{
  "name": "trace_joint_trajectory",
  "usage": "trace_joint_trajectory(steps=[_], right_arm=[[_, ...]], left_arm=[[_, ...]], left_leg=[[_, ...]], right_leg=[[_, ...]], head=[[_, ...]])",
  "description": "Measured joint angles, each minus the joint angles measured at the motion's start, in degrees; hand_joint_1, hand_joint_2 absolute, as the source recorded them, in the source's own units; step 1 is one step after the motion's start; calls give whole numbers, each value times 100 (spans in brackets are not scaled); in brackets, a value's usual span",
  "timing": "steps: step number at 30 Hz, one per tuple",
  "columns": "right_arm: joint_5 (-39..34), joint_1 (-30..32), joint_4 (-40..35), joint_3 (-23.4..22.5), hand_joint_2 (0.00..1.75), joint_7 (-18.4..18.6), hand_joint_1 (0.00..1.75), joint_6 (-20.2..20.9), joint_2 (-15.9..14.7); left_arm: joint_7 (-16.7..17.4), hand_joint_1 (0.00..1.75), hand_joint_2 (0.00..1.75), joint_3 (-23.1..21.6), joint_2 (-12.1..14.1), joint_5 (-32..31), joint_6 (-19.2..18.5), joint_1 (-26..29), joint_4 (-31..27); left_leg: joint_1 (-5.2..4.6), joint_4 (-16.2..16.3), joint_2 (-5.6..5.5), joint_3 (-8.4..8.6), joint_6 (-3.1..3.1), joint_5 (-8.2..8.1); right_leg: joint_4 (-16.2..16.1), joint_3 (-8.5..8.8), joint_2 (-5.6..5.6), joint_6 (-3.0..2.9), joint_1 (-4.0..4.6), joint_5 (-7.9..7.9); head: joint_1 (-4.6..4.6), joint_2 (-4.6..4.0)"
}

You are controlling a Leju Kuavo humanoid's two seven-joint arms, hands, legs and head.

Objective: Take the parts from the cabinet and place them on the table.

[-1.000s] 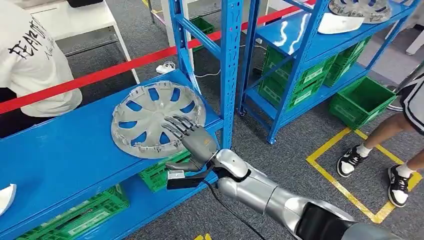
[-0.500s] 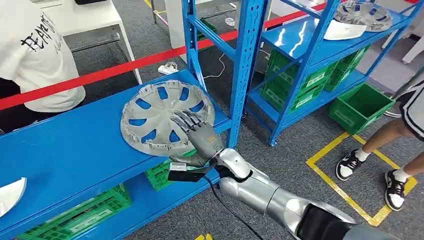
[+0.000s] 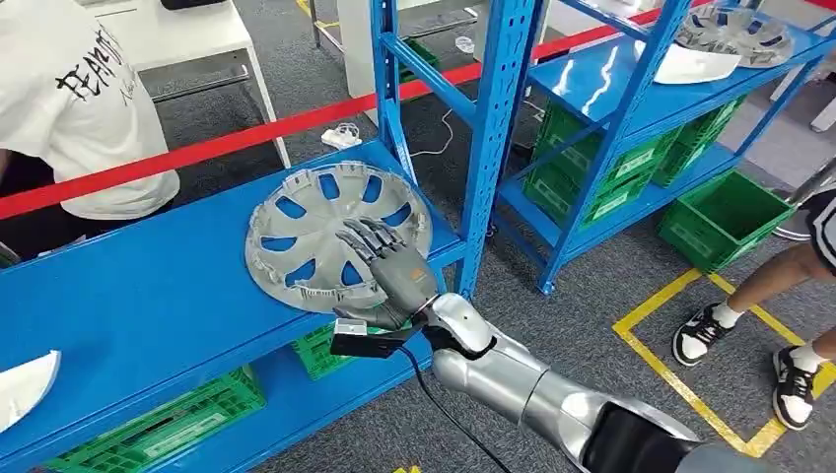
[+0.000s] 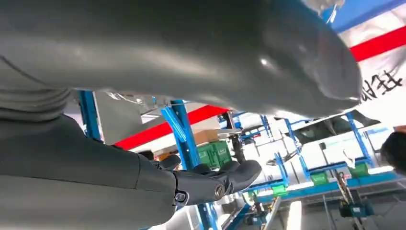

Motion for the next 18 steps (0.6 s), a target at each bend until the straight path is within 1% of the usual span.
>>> trace_joint_trajectory(steps=[1,2,4,5,6,7,8,9,10,11,12,13,14,15,16,17,18], right_arm=[[-26,-10,15,13,0,-2,0,0,2],[-33,-4,24,20,0,-7,0,0,2],[-41,-14,39,24,0,-22,0,-2,2],[-44,-26,39,31,0,-35,0,-2,11],[-50,-37,39,33,0,-48,0,-4,11],[-63,-54,39,35,0,-55,0,-7,11],[-83,-59,39,37,0,-66,0,-7,13],[-92,-58,46,42,0,-72,0,-7,13],[-109,-58,65,48,0,-81,0,-7,18],[-142,-56,79,54,0,-87,0,-7,24],[-166,-56,87,59,0,-90,0,-7,26],[-194,-57,89,63,0,-90,0,-11,28],[-208,-62,89,66,0,-87,0,-22,43],[-223,-60,89,68,0,-85,0,-46,59],[-229,-67,92,68,0,-79,0,-68,74],[-227,-61,92,70,0,-51,0,-85,83],[-227,-53,92,81,0,-15,0,-90,94]], left_arm=[[-4,0,0,2,6,0,2,-9,-2],[-7,0,0,4,6,0,4,-6,-2],[-7,0,0,9,9,0,7,4,-2],[-7,0,0,13,17,0,7,2,-11],[-15,0,0,24,17,0,7,-3,-11],[-15,0,0,42,17,0,7,-12,-11],[-17,0,0,44,15,0,7,-18,-11],[-17,0,0,44,13,-2,7,-13,-9],[-15,0,0,46,13,-4,7,-3,-7],[-13,0,0,48,13,-9,7,5,-4],[-11,0,0,50,13,-11,7,6,-4],[-7,0,0,50,15,-11,7,1,-7],[-4,0,0,50,20,-13,7,-3,-7],[-2,0,0,50,24,-13,7,-1,-7],[4,0,0,50,28,-13,7,-10,-7],[4,0,0,50,26,-13,7,-31,-7],[13,0,0,50,26,-15,7,-28,-7]], left_leg=[[-14,47,-17,-15,-42,-39],[-13,27,-15,-8,-67,-34],[3,-14,-15,26,-145,-40],[11,3,-4,11,-177,-74],[16,136,30,-20,-203,-126],[17,447,50,-188,-232,-266],[28,976,60,-479,-262,-480],[30,1417,68,-737,-274,-617],[30,1744,71,-952,-277,-657],[29,1780,71,-1031,-271,-554],[29,1568,70,-979,-252,-324],[28,1131,71,-814,-228,-3],[23,581,72,-590,-188,327],[8,169,83,-441,-142,458],[-39,110,87,-336,-119,356],[-39,70,95,-320,-97,299],[-55,59,83,-330,-79,288]], right_leg=[[-32,8,34,-82,10,3],[-17,2,25,-126,20,-13],[-15,9,30,-219,51,-30],[-46,51,24,-266,18,-22],[-53,90,22,-298,15,-42],[-55,115,17,-337,14,-66],[-55,144,3,-374,20,-94],[-55,172,-2,-391,30,-122],[-54,204,-1,-396,36,-153],[-54,245,4,-393,40,-183],[-54,295,9,-387,42,-217],[-54,359,11,-374,45,-258],[-55,427,11,-356,45,-303],[-67,445,8,-335,41,-346],[-60,449,14,-283,71,-380],[-71,436,15,-251,61,-378],[-100,449,8,-223,56,-387]], head=[[-4,0],[-4,0],[2,0],[2,0],[-21,0],[-35,0],[-35,0],[-31,0],[-31,0],[-35,0],[-31,0],[-35,0],[-33,0],[-35,0],[-55,0],[-57,0],[-55,0]])
